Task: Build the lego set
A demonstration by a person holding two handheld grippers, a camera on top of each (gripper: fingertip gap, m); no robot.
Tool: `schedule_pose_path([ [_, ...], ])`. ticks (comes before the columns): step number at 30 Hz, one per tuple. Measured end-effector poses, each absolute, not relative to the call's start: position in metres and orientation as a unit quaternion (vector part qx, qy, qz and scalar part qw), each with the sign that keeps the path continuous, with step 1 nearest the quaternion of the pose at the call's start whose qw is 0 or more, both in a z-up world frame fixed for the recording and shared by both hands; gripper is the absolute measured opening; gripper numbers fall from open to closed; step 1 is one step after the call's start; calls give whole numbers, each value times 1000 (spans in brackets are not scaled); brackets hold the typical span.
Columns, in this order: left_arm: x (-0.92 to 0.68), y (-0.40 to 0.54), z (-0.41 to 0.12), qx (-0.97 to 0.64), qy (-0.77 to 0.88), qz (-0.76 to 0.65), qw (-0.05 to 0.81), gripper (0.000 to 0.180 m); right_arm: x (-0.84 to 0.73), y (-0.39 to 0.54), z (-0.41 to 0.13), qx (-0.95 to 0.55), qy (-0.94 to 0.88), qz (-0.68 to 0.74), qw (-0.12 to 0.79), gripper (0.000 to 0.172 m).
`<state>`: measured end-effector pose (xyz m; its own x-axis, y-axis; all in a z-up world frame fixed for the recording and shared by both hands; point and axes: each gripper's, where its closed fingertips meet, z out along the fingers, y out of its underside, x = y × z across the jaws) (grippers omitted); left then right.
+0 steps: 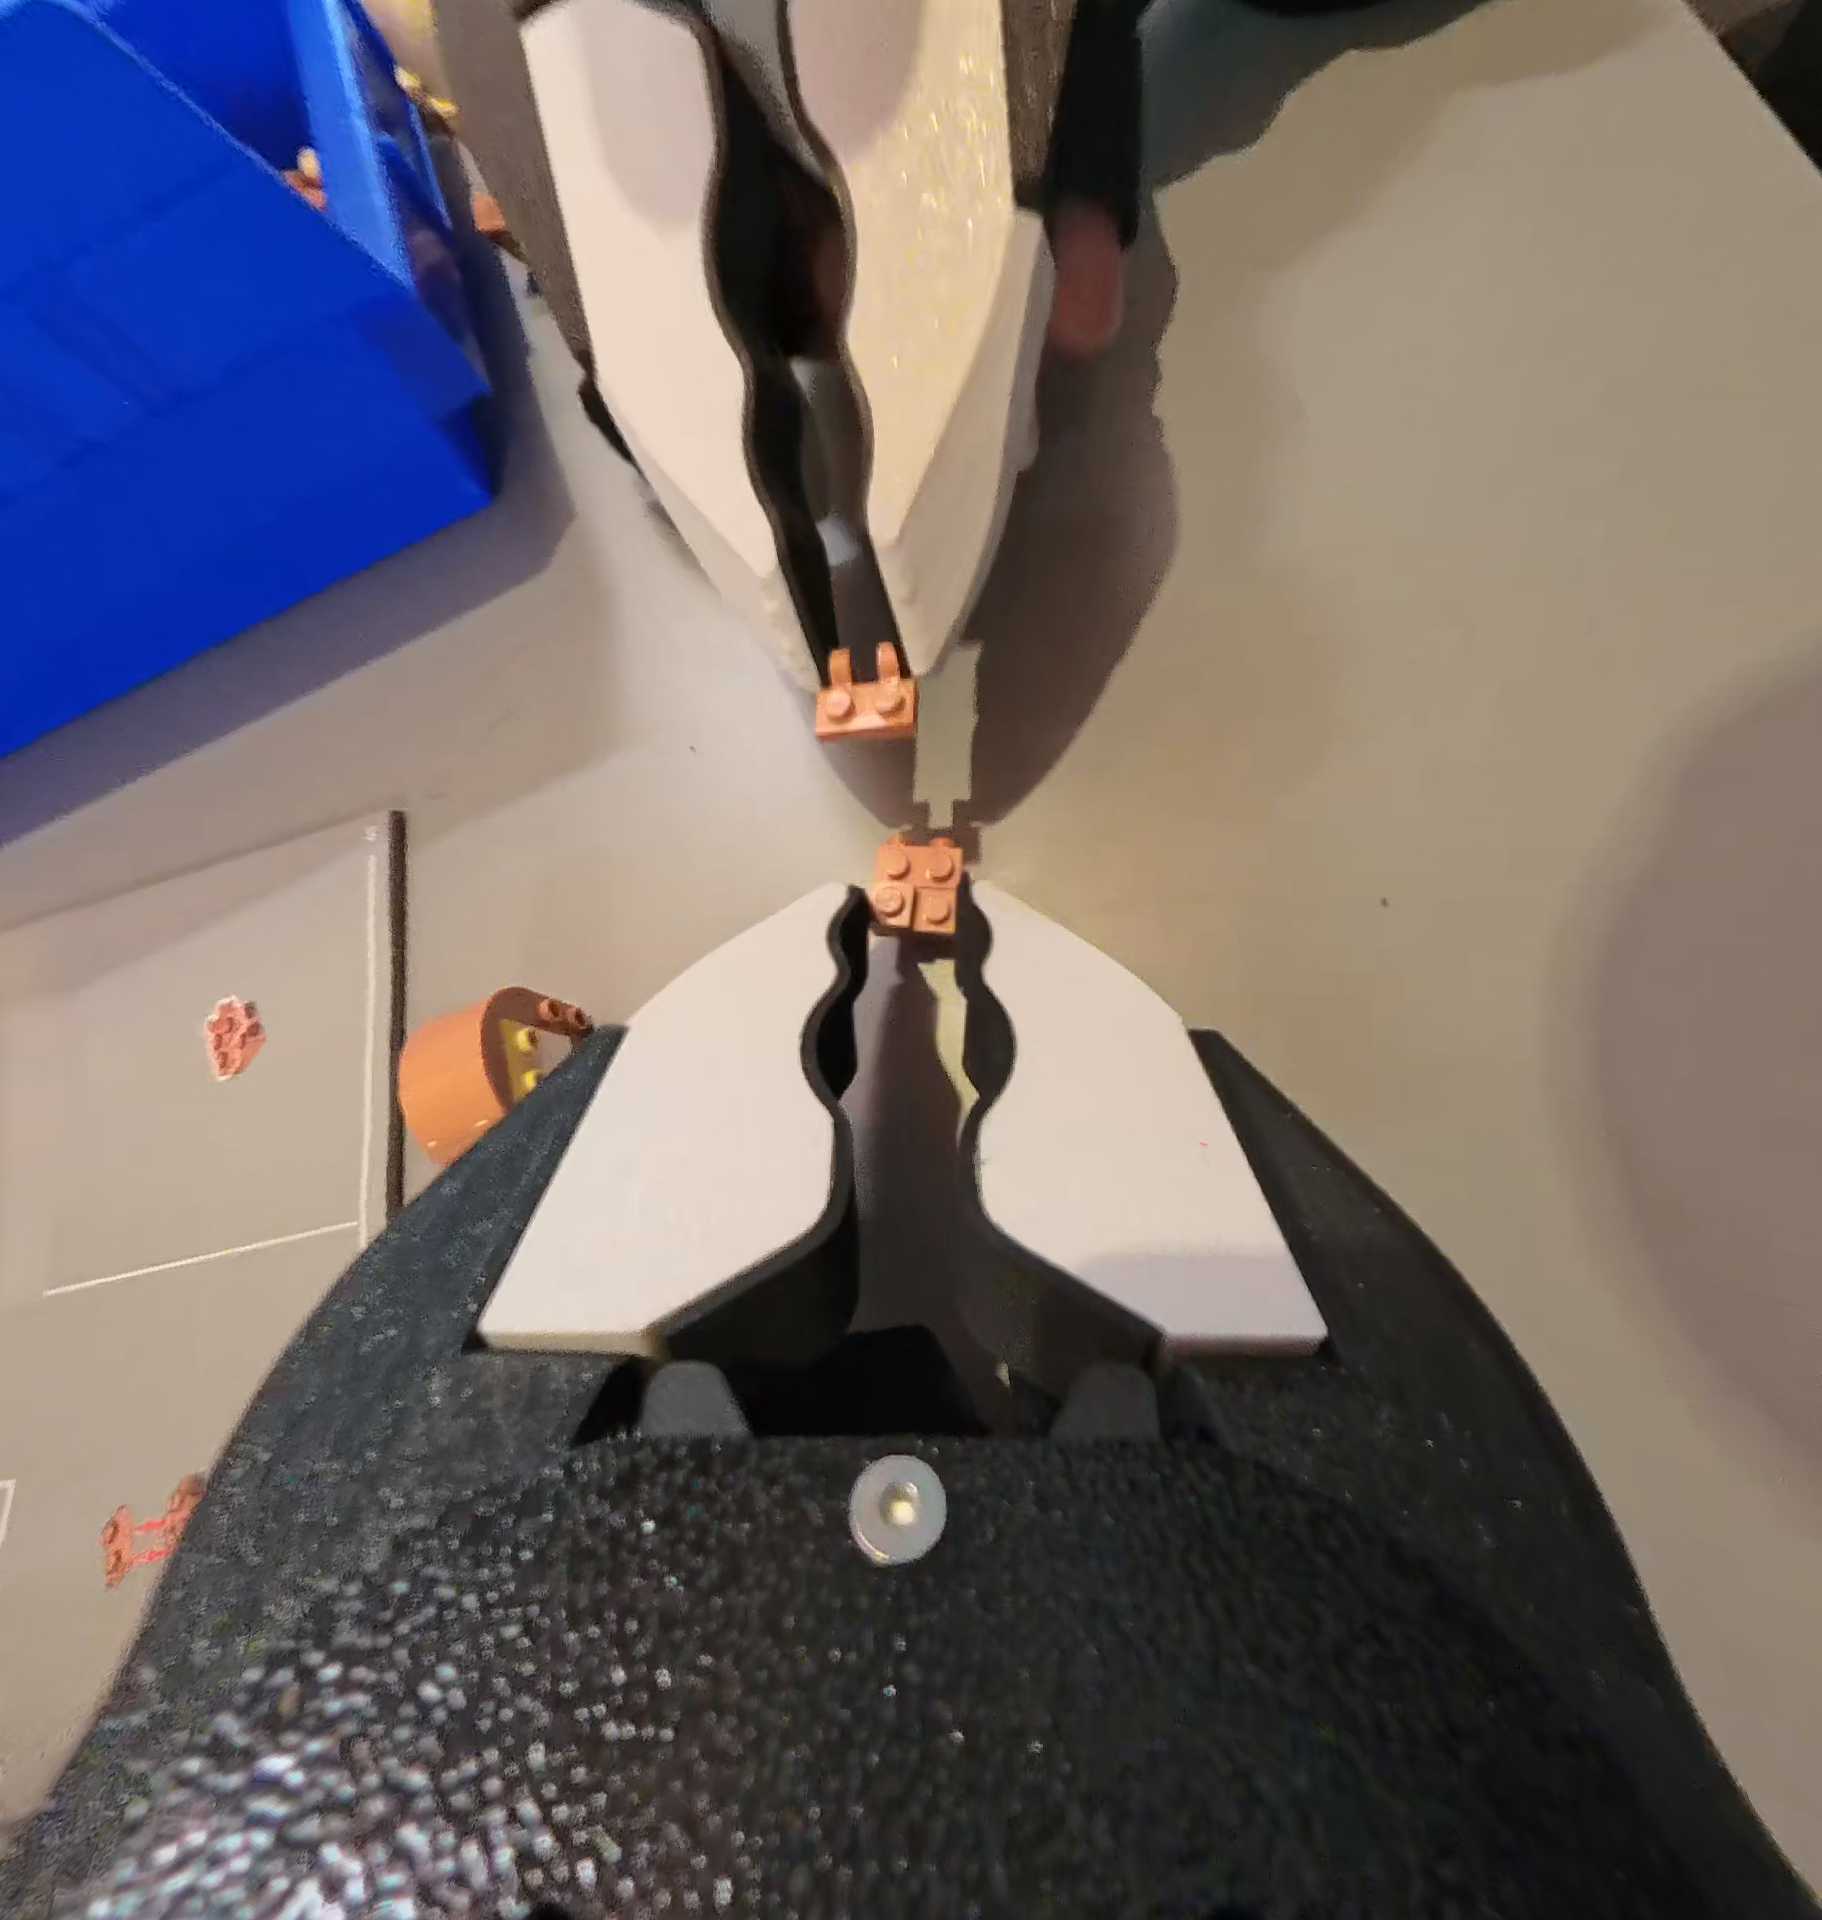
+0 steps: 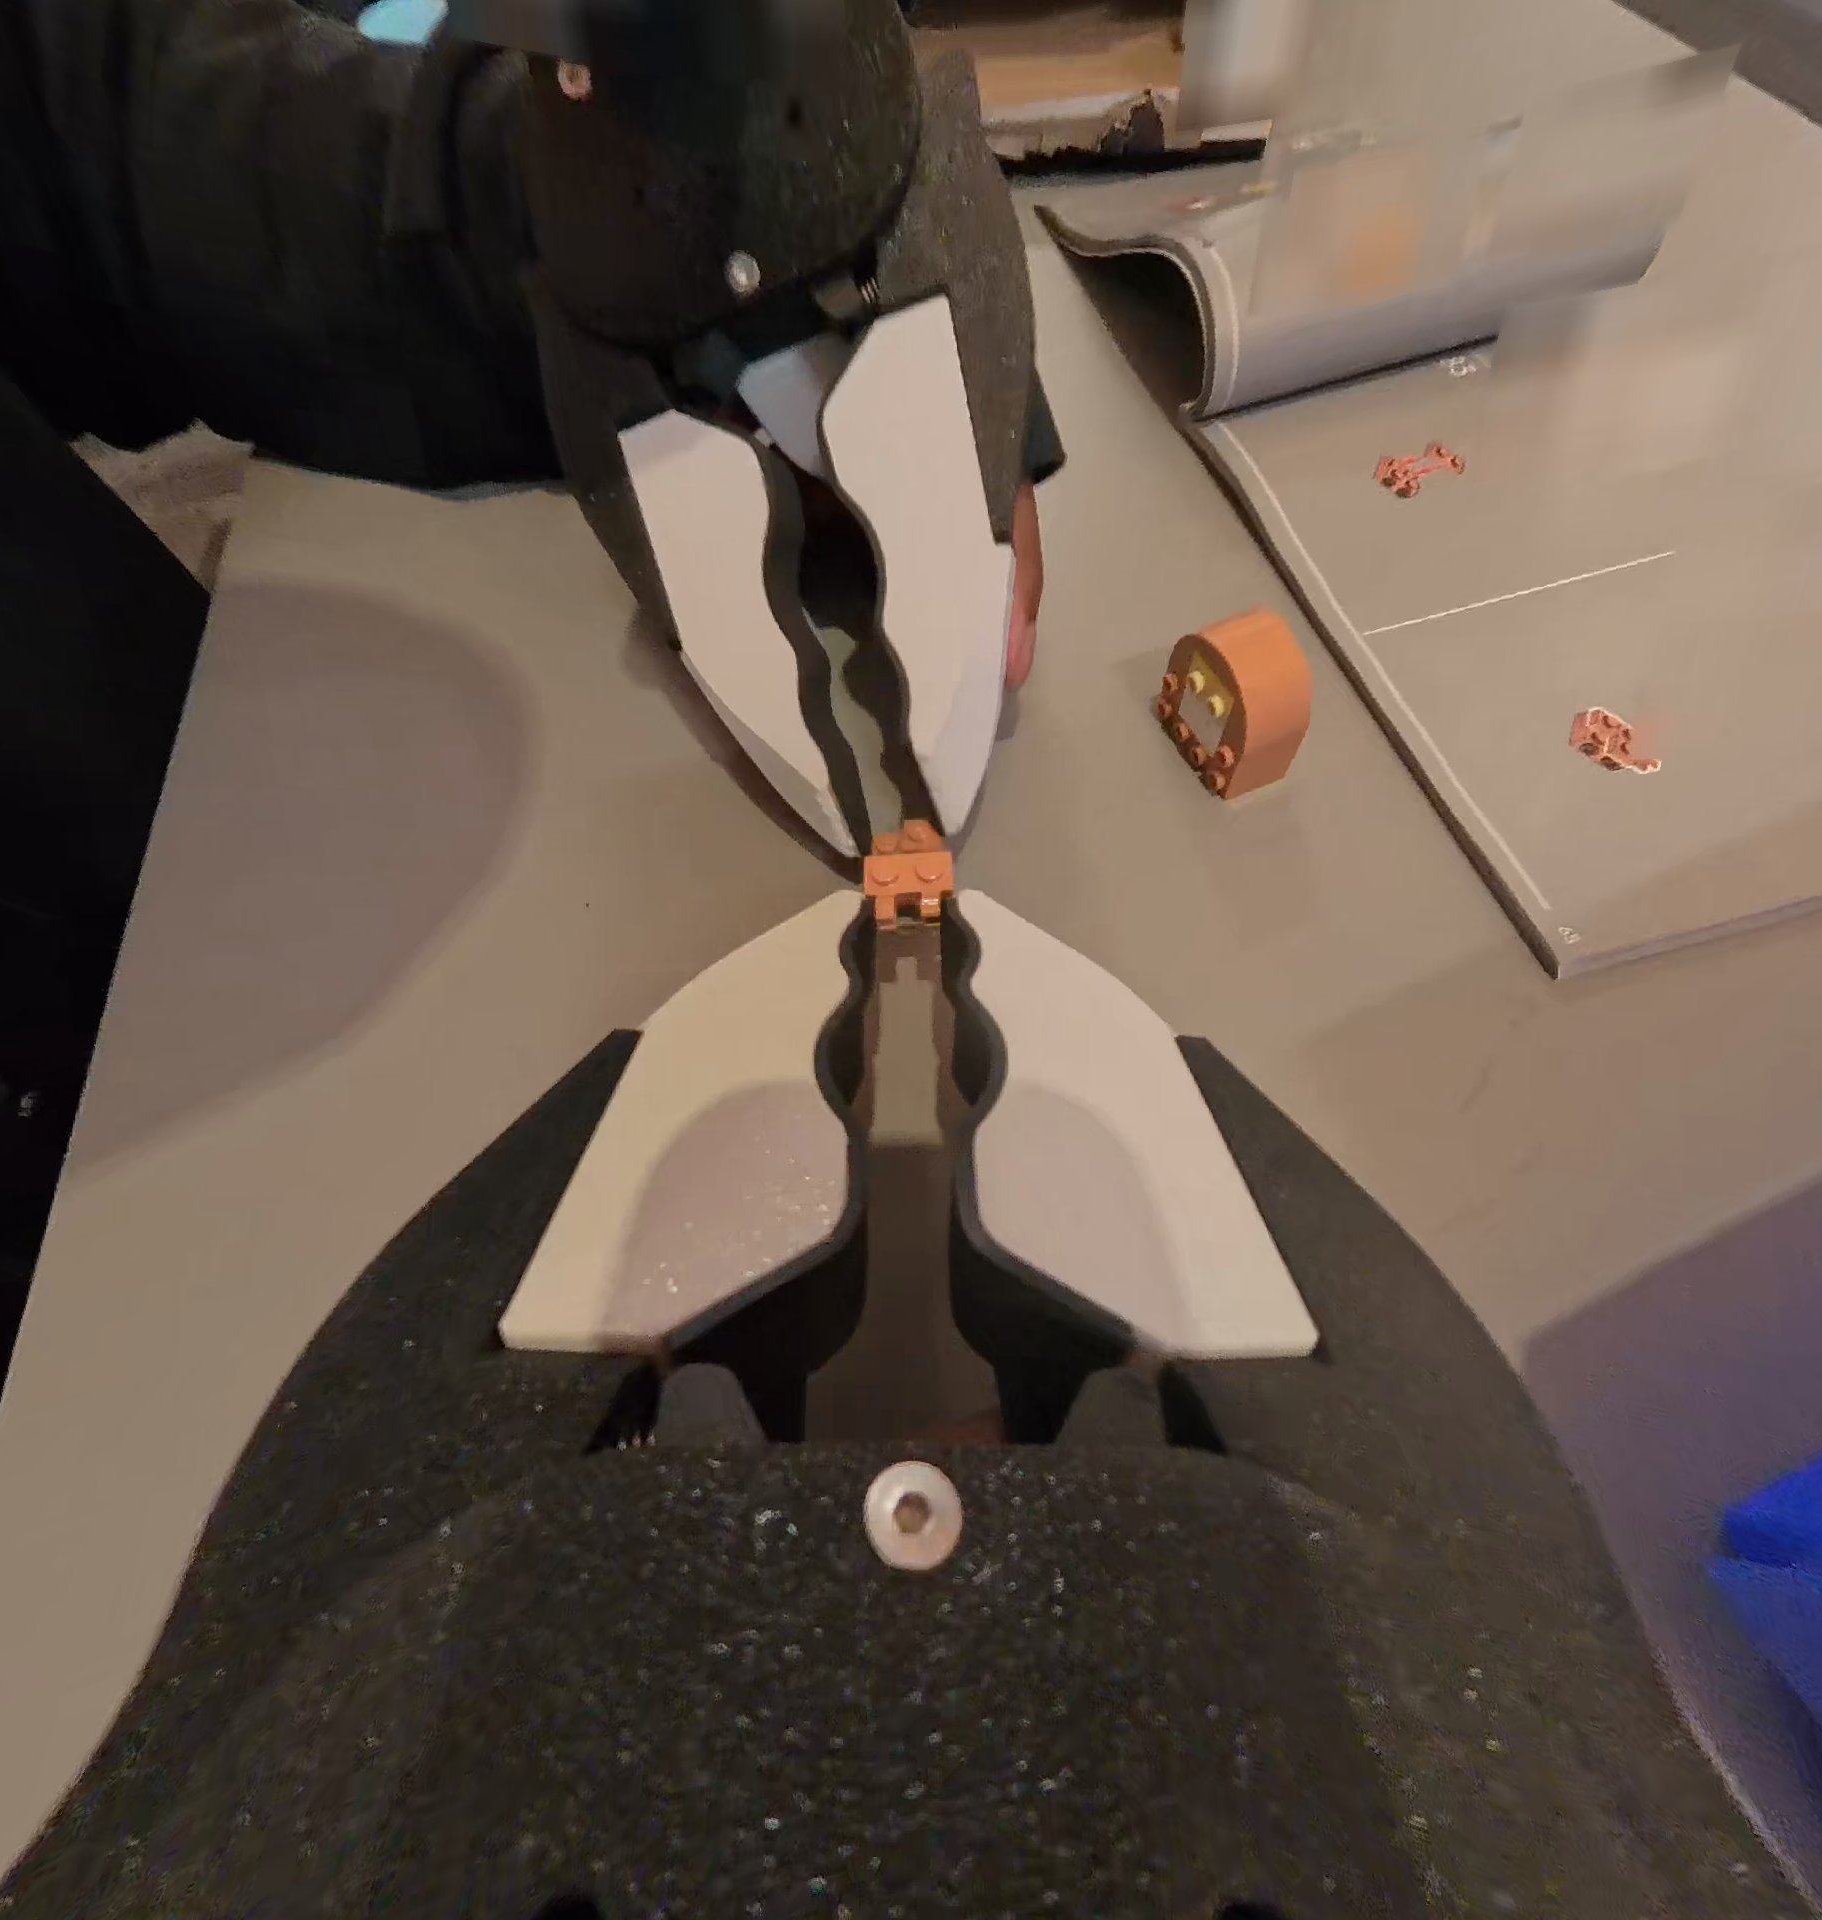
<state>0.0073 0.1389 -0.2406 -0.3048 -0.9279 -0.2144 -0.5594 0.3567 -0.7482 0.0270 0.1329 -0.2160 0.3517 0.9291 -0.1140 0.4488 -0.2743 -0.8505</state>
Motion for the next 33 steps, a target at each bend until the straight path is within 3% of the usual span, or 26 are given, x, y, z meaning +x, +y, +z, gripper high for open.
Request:
schedule_pose_path([
  [7,6,133,-229,-516,716,-279,378,15,18,130,-221,-729,-492,296,374,11],
  [33,10,131,-227,-523,706,-274,390,15,14,130,-227,-727,-508,266,378,12],
])
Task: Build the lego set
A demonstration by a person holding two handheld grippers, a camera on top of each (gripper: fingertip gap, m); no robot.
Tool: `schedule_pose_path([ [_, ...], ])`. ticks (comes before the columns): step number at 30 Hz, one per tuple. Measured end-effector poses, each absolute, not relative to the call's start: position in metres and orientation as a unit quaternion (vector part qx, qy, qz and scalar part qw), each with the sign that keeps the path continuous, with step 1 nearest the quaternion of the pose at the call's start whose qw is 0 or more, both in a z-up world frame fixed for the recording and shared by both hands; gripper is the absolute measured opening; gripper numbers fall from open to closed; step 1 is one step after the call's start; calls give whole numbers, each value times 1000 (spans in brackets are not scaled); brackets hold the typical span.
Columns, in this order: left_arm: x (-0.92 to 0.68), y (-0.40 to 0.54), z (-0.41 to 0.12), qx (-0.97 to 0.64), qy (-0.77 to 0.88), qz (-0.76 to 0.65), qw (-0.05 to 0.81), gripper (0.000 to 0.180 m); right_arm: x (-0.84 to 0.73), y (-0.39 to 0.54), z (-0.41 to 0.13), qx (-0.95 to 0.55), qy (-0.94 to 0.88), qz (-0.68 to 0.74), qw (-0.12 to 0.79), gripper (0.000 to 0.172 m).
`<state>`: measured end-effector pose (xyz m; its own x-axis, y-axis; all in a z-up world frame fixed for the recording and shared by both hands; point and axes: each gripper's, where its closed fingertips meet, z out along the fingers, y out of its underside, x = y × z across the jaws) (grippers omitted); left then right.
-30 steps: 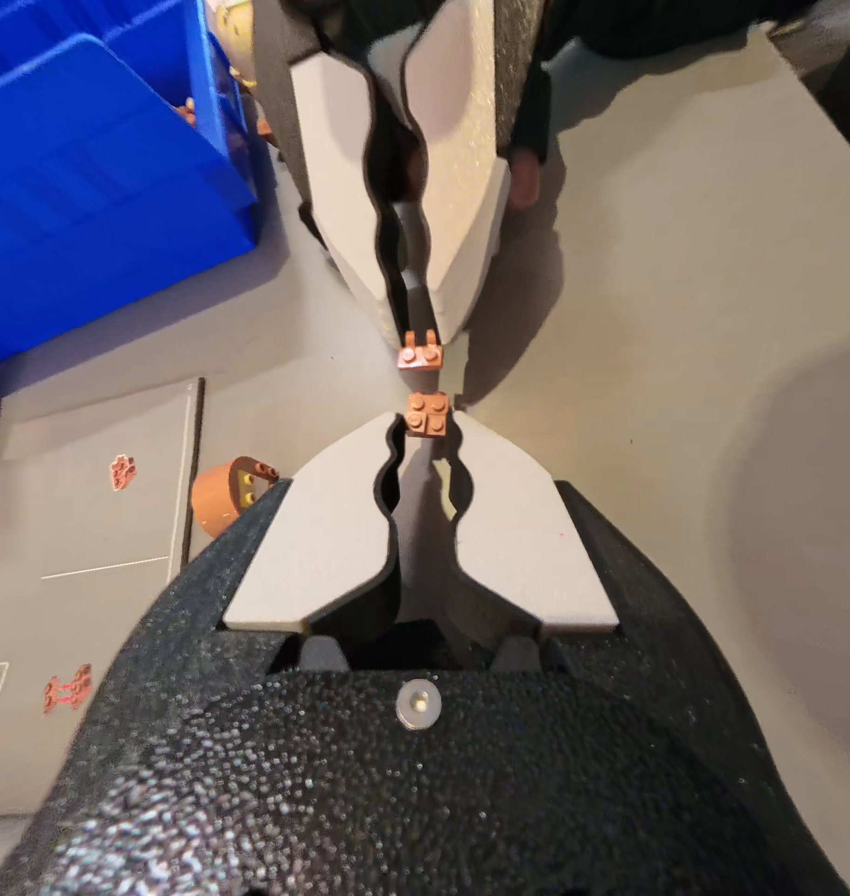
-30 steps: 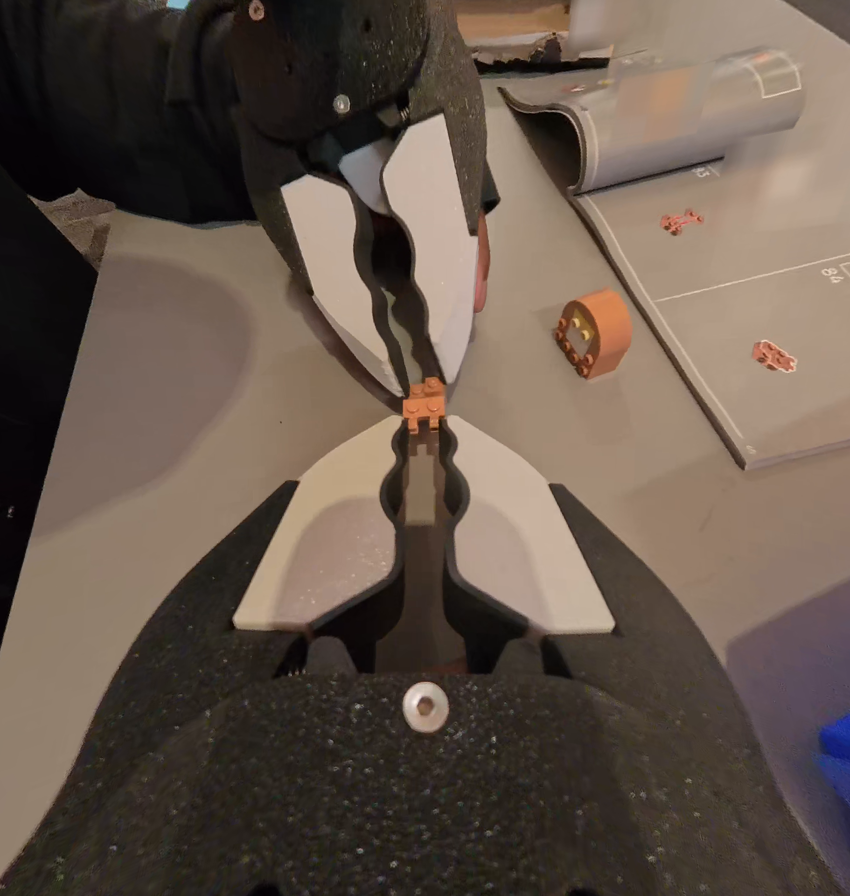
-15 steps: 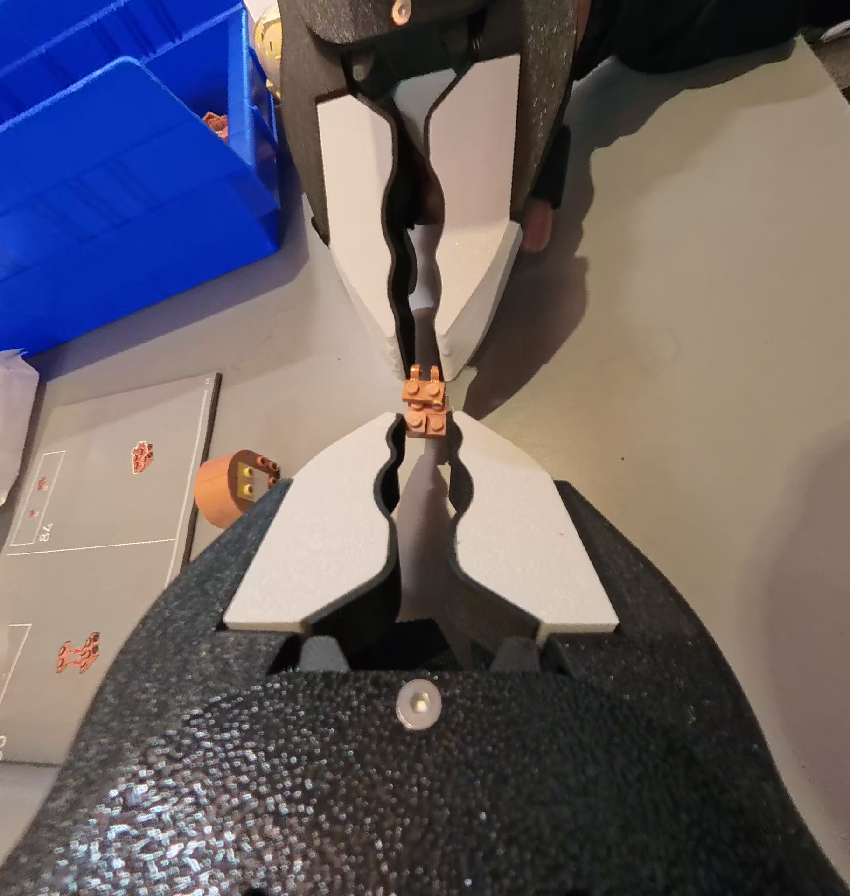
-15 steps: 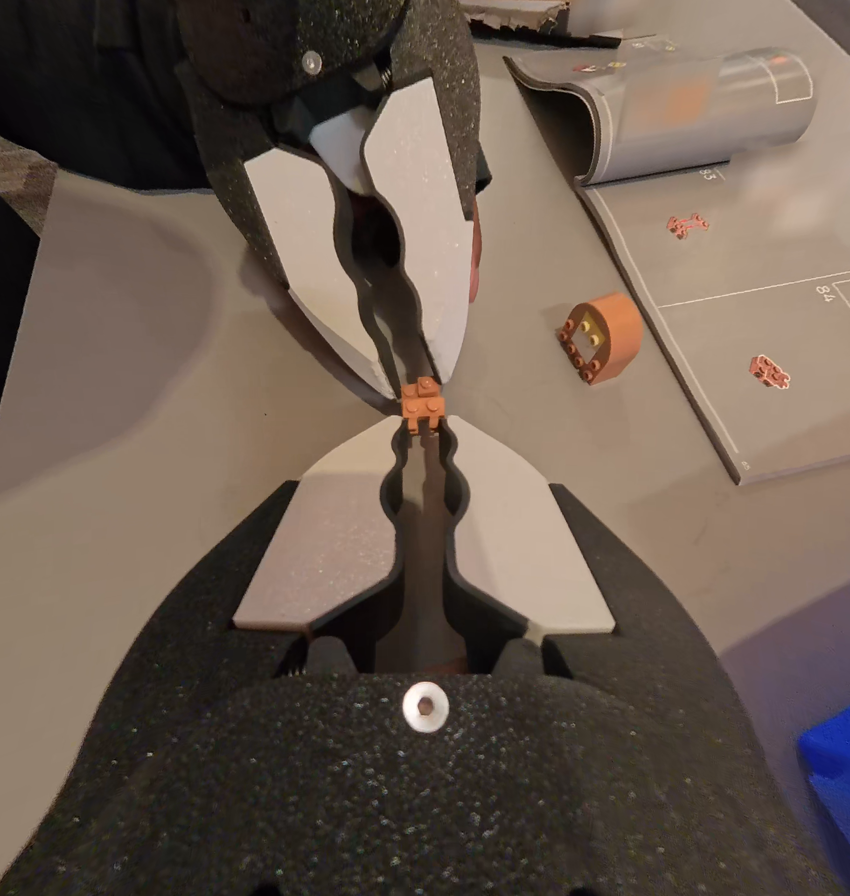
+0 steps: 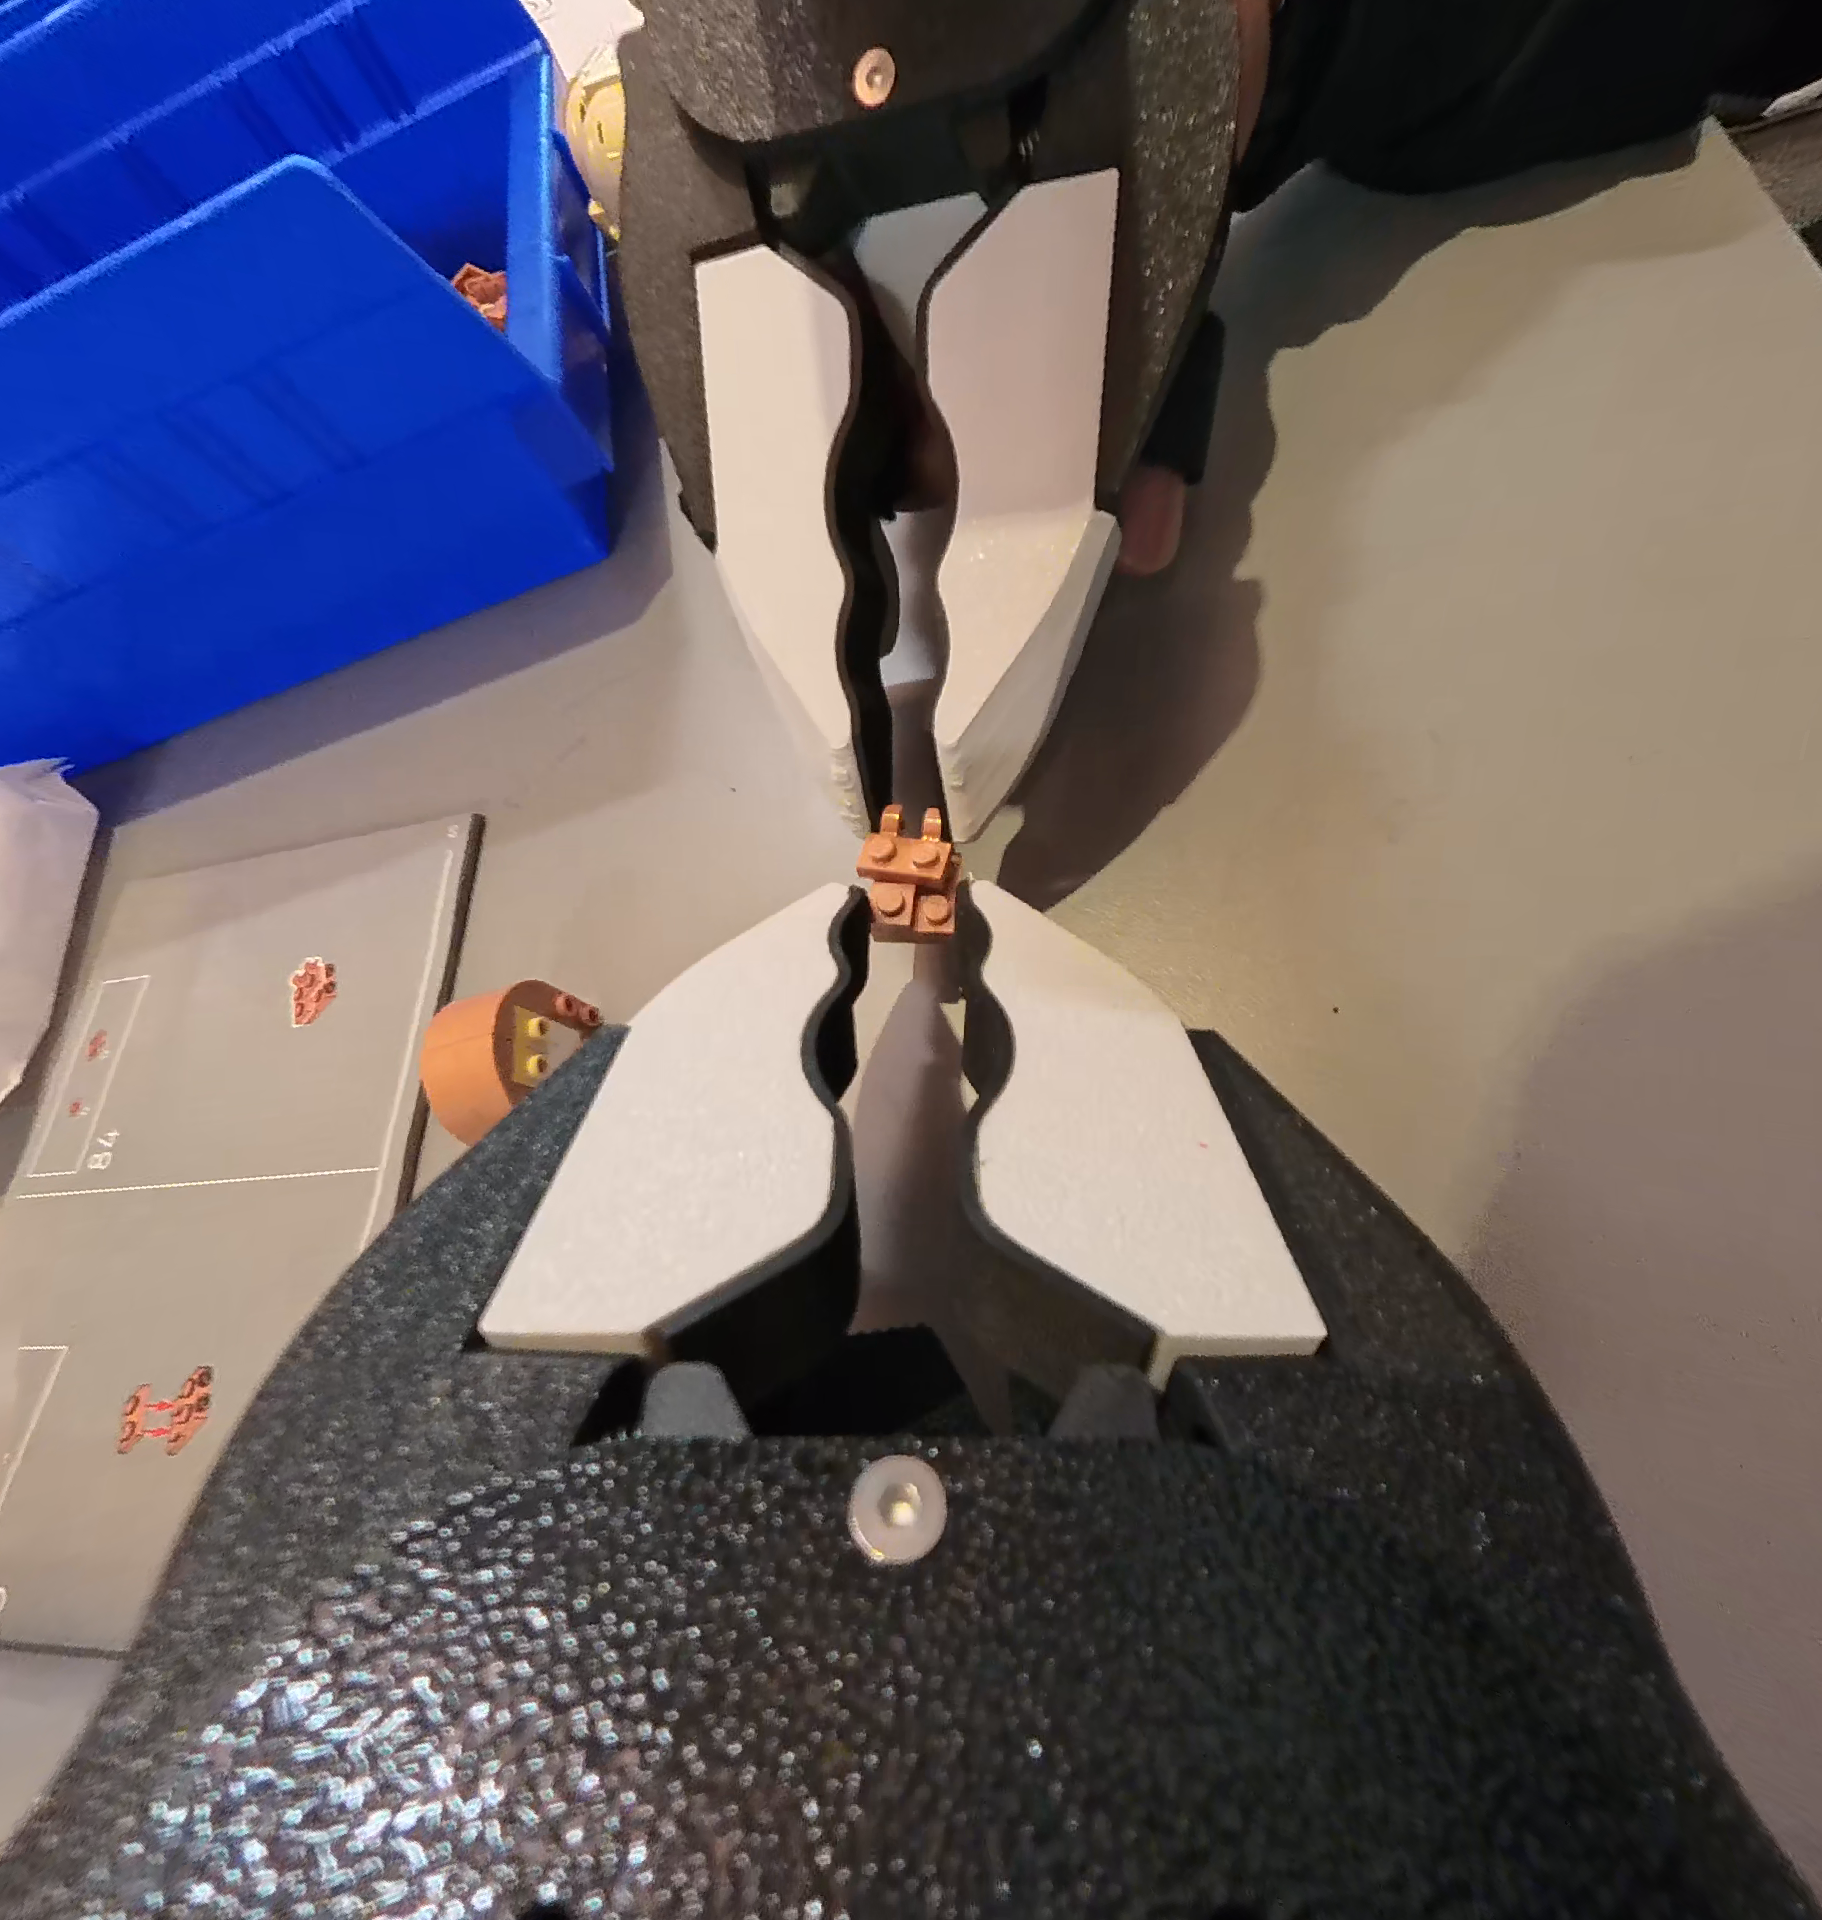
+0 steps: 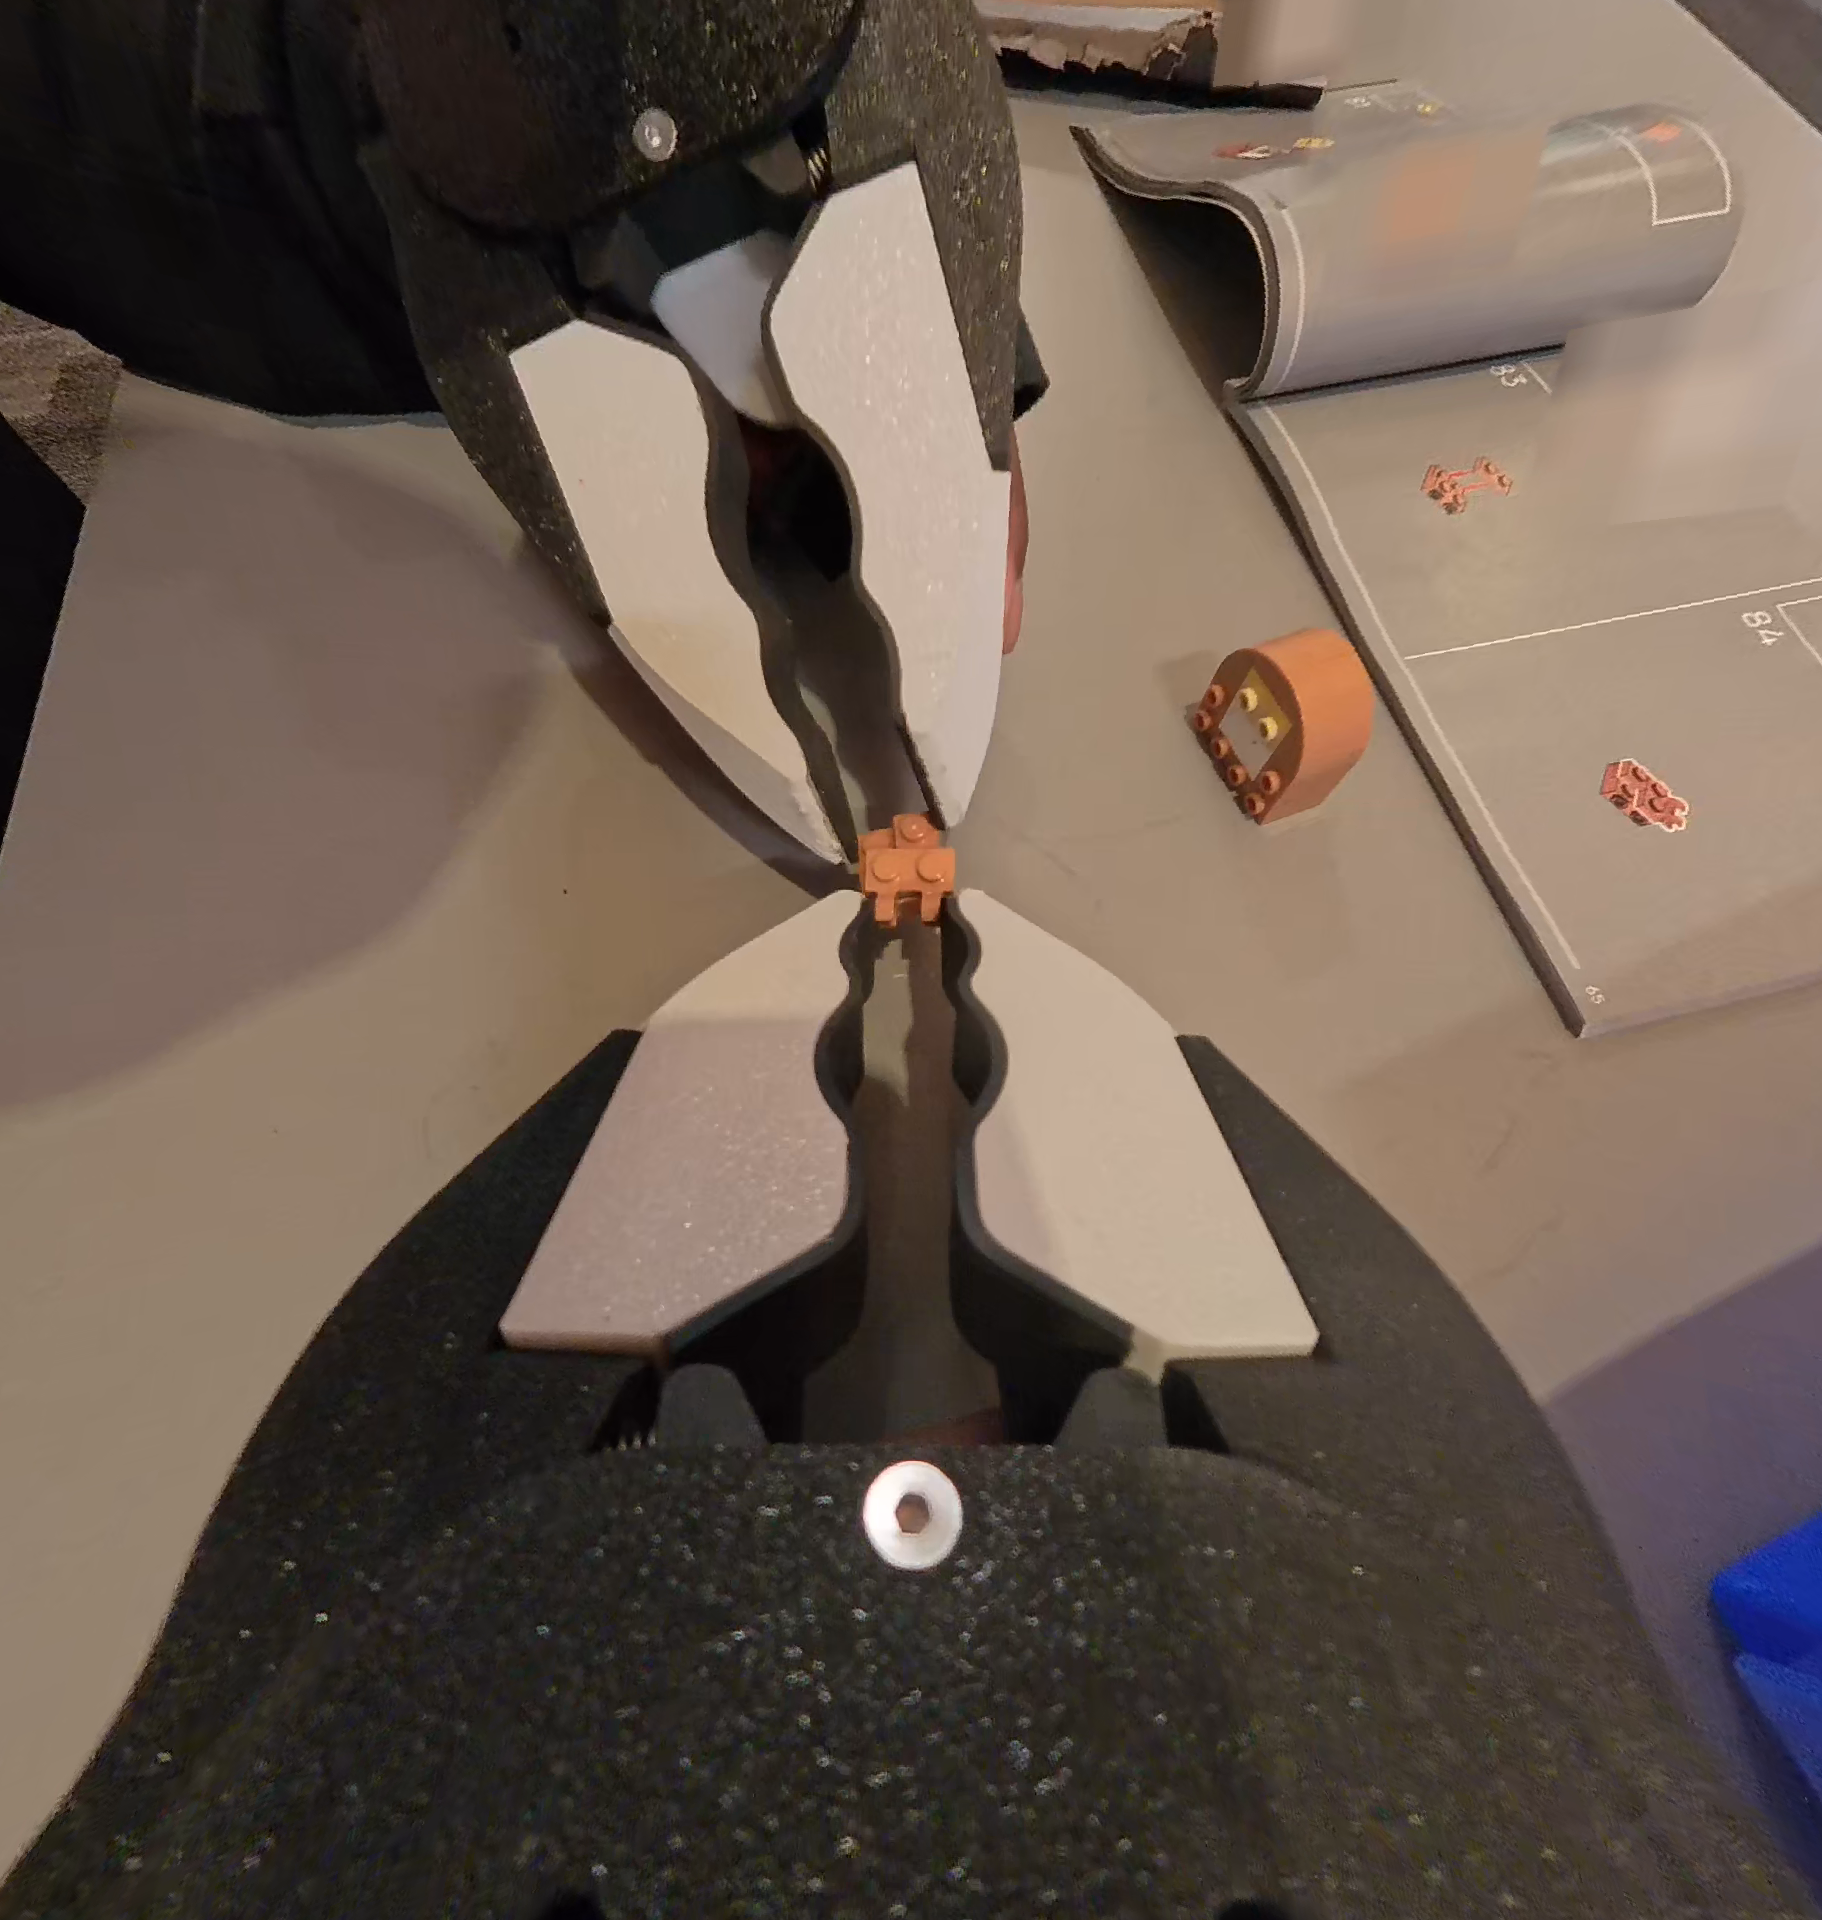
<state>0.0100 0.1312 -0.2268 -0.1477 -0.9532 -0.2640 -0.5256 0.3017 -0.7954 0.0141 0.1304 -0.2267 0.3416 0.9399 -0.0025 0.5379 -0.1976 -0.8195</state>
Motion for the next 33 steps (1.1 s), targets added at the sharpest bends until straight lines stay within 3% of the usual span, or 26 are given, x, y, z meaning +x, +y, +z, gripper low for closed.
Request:
schedule_pose_path([
  [27,9,126,-227,-520,712,-297,368,14,15,124,-229,-724,-523,275,356,11],
  [28,9,126,-228,-520,713,-299,364,6,15,123,-230,-724,-526,275,351,11],
  [33,8,123,-232,-523,721,-304,338,5,14,121,-235,-727,-537,270,332,11],
])
